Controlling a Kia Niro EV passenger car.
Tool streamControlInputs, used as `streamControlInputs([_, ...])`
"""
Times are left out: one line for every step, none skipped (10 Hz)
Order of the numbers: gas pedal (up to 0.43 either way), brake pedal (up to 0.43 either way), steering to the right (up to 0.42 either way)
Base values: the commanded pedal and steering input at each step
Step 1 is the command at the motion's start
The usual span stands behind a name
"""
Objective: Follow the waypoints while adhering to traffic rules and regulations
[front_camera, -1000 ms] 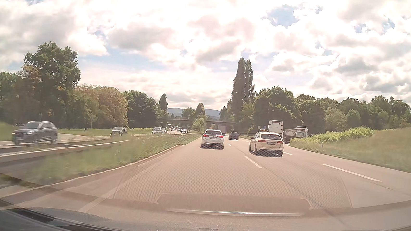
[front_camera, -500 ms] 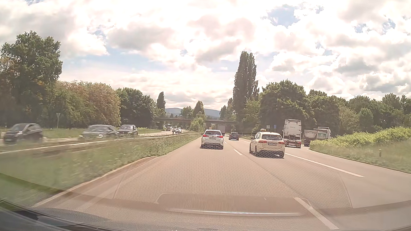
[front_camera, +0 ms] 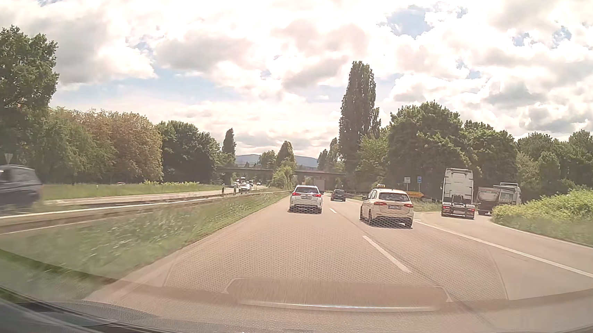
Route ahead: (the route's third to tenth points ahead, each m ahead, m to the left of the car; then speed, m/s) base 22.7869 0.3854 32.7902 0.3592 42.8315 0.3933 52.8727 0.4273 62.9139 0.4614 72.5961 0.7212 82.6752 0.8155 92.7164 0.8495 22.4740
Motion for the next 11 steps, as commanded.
streamControlInputs([0.13,0.0,0.0])
streamControlInputs([0.13,0.0,0.0])
streamControlInputs([0.13,0.0,0.0])
streamControlInputs([0.13,0.0,-0.001])
streamControlInputs([0.13,0.0,-0.001])
streamControlInputs([0.13,0.0,-0.001])
streamControlInputs([0.13,0.0,0.0])
streamControlInputs([0.13,0.0,-0.001])
streamControlInputs([0.13,0.0,-0.001])
streamControlInputs([0.13,0.0,-0.001])
streamControlInputs([0.118,0.0,0.0])
